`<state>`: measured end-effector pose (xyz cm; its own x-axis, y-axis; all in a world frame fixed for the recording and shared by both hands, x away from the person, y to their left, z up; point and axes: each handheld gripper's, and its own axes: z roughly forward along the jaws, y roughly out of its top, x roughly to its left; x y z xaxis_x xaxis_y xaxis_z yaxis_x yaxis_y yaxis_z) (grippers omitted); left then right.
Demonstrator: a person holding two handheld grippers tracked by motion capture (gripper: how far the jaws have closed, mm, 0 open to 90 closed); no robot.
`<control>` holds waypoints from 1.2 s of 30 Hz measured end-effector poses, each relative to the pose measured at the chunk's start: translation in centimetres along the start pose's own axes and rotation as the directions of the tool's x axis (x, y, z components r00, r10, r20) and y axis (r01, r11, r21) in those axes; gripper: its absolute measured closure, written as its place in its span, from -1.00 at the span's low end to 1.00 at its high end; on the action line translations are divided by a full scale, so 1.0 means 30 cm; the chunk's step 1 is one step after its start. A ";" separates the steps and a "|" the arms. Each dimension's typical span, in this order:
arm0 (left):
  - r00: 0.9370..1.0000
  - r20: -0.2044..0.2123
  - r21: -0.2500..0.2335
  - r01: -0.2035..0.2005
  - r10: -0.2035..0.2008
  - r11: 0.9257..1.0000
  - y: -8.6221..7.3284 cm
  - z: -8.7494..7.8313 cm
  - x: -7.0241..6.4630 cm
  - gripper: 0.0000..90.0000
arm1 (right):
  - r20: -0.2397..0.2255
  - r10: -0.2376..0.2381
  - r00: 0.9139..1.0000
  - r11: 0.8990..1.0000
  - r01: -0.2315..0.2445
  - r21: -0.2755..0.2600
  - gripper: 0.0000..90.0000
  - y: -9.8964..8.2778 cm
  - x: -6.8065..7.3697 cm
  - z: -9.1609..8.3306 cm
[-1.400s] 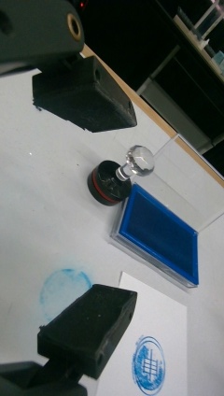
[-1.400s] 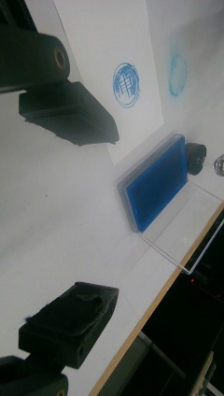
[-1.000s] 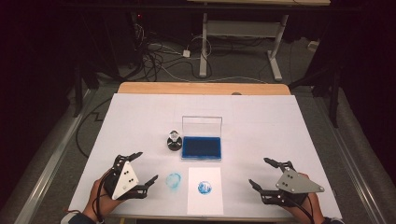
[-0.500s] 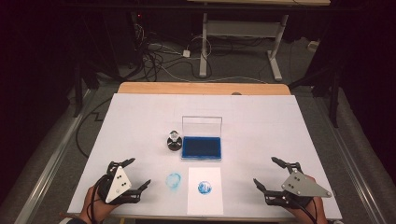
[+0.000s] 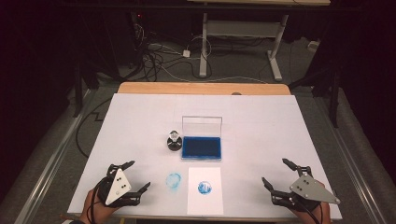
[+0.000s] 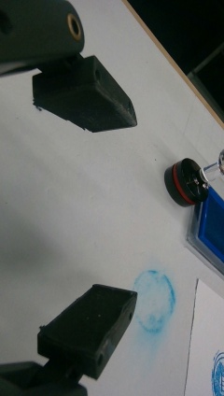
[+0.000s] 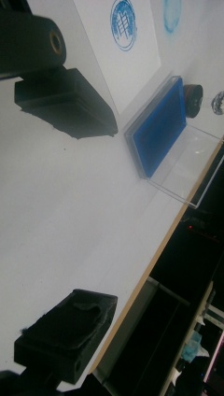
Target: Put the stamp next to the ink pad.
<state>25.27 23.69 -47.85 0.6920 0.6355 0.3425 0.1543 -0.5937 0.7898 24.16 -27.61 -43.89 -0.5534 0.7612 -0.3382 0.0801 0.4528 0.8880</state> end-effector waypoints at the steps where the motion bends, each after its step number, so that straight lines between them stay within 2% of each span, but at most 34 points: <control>1: 1.000 0.000 -0.002 0.002 -0.002 1.000 -0.001 -0.001 0.000 -0.68 | -0.004 -0.006 1.000 1.000 0.006 -0.004 -0.65 0.001 0.002 -0.002; 7: 1.000 -0.005 -0.017 0.006 -0.006 1.000 0.000 -0.010 0.003 -0.68 | -0.006 -0.015 1.000 1.000 0.015 -0.003 -0.65 0.004 0.013 -0.002; 36: 1.000 0.003 -0.007 0.011 -0.011 1.000 -0.002 -0.001 0.006 -0.68 | -0.031 -0.037 0.999 0.999 0.037 -0.004 -0.65 0.007 0.016 0.010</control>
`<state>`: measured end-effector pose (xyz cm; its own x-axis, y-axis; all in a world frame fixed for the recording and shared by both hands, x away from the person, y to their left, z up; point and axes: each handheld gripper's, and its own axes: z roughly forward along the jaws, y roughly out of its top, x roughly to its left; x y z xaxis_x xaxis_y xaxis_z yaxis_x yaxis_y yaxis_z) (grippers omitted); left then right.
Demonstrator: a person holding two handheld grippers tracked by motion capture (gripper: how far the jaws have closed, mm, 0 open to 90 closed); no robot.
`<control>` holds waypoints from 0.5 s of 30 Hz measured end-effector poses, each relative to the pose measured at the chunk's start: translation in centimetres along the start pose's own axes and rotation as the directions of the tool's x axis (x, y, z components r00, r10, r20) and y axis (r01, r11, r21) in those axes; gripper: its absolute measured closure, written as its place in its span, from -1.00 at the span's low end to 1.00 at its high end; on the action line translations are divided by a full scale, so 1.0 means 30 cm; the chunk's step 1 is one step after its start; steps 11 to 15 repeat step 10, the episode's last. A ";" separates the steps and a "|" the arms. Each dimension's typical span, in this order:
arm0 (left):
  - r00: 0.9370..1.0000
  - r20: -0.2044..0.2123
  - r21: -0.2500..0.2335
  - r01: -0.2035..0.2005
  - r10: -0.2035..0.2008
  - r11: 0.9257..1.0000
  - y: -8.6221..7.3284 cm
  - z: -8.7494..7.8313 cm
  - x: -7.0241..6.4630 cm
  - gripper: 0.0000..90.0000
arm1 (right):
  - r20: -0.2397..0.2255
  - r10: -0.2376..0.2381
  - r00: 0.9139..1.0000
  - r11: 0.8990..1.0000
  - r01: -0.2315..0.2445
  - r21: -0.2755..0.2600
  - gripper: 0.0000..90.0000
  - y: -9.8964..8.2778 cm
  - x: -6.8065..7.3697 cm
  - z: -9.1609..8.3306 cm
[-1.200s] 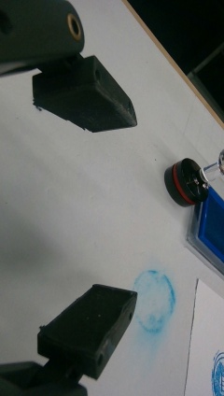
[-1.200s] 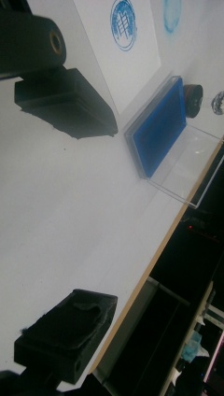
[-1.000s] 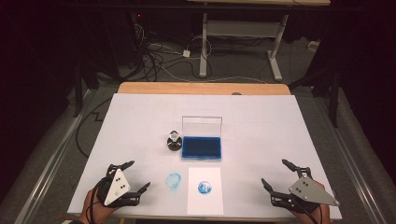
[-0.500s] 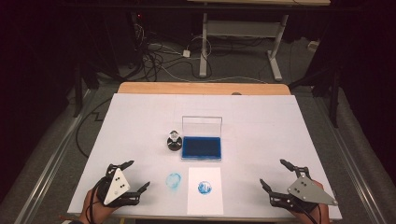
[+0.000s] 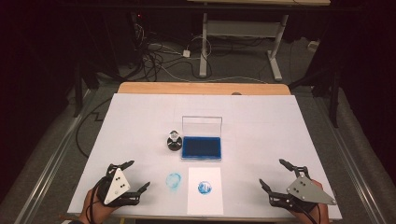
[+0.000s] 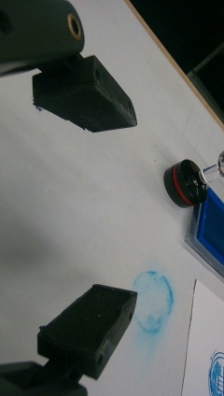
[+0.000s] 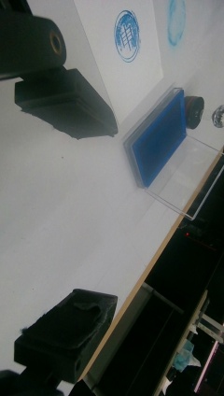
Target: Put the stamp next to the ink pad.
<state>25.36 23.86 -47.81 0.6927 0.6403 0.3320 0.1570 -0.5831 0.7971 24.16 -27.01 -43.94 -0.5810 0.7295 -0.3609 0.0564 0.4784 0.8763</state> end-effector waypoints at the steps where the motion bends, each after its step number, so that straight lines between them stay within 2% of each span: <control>1: 1.000 0.000 0.001 0.001 -0.001 1.000 0.000 0.000 0.000 -0.68 | -0.001 0.001 1.000 1.000 -0.001 0.001 -0.65 0.000 0.000 0.001; 15: 1.000 -0.003 -0.001 0.017 -0.017 1.000 -0.005 -0.001 0.006 -0.68 | -0.012 0.000 1.000 1.000 0.000 0.004 -0.65 -0.001 0.000 0.018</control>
